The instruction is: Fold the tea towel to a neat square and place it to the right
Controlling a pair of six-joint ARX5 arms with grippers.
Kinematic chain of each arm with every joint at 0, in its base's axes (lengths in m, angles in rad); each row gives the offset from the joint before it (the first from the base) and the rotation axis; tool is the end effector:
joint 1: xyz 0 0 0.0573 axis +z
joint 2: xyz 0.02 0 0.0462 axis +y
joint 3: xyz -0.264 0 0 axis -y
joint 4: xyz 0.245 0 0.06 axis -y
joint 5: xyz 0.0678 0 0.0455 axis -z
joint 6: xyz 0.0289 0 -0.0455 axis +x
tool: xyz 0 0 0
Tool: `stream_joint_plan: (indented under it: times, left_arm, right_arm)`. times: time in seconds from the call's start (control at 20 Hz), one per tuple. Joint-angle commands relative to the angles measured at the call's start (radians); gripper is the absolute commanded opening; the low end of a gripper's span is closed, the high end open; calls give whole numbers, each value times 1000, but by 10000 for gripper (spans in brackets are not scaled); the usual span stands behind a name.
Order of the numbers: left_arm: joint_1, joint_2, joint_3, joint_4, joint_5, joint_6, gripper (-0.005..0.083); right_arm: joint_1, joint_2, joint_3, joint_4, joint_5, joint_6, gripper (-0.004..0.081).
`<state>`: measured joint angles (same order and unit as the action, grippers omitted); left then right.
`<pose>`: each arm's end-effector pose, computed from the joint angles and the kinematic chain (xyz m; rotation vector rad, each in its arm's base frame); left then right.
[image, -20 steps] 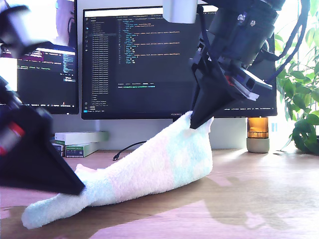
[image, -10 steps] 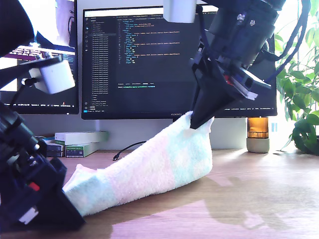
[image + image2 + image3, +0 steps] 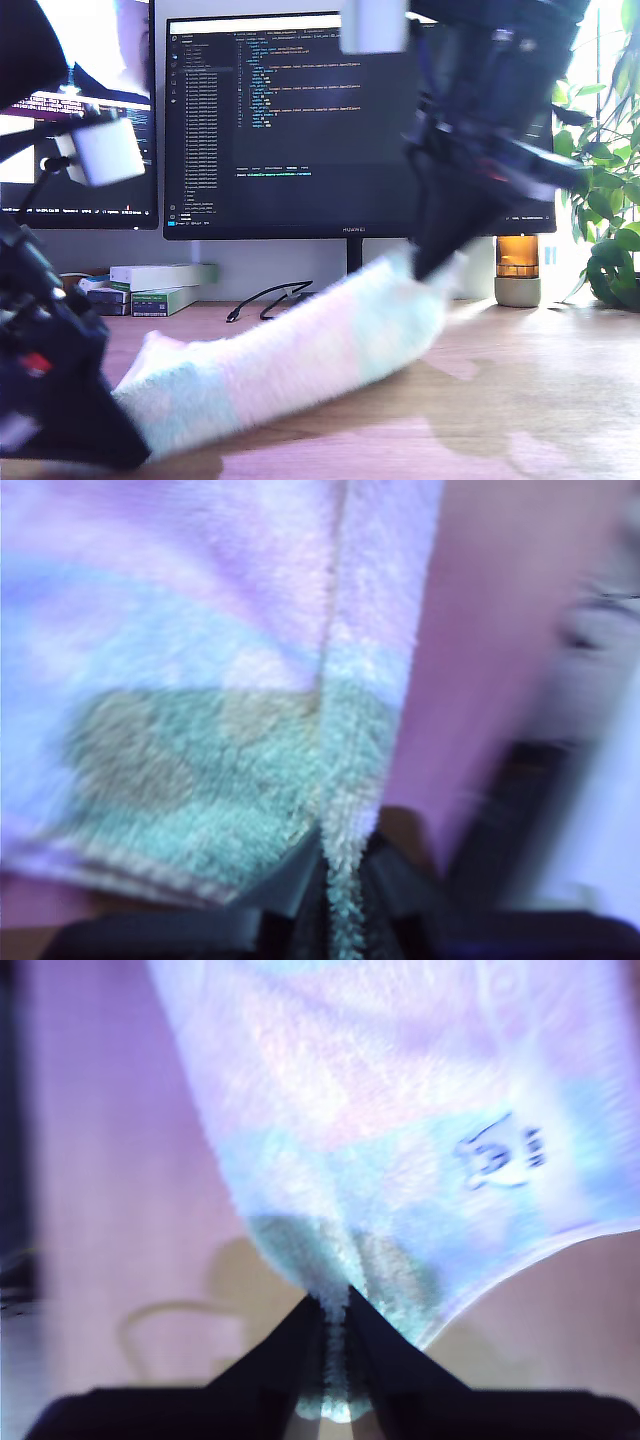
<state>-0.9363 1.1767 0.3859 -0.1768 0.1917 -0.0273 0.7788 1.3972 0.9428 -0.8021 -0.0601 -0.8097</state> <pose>0.1071 -0.1548 0.1361 0.3474 0.9608 -1.0210 0.1773 0.1774 0.2180 -1.1161 0.8723 1.2056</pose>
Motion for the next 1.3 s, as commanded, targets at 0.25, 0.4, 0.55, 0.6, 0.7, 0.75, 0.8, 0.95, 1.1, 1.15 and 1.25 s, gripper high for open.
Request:
stream_joint_plan:
  times: [0.25, 0.4, 0.55, 0.6, 0.7, 0.75, 0.8, 0.95, 1.1, 1.15, 1.25]
  left_arm:
    - [-3, -7, 180, -267, 339, -130, -20]
    - [-3, -7, 205, -305, 429, -122, -20]
    - [10, -7, 205, -306, 351, -98, -20]
    - [17, -7, 205, -310, 309, -96, -20]
    - [30, -7, 205, -325, 218, -96, -20]
    - [40, -7, 205, -332, 172, -96, -20]
    - [50, -7, 205, -337, 140, -96, -20]
    - [92, -7, 205, -341, 74, -96, -20]
    - [133, -7, 205, -338, 36, -96, -20]
    - [146, -7, 205, -335, 23, -95, -20]
    - [170, -7, 205, -327, 12, -82, -20]
  right_arm:
    - [0, -10, 9, -216, -72, 44, -11]
    - [-3, -10, 9, -212, -70, 23, -11]
    - [-10, -7, 9, -87, -61, 25, -11]
    - [-10, -5, 9, -43, -61, 26, -11]
    - [-10, 9, 9, 44, -60, 26, -11]
    - [-11, 19, 9, 90, -59, 26, -11]
    - [-15, 35, 9, 126, -55, 26, -11]
    - [-21, 113, 9, 210, -18, 25, -11]
    - [-32, 187, 10, 291, 48, 24, -11]
    - [-40, 205, 10, 324, 61, 24, -11]
    - [-59, 225, 11, 372, 63, 24, -11]
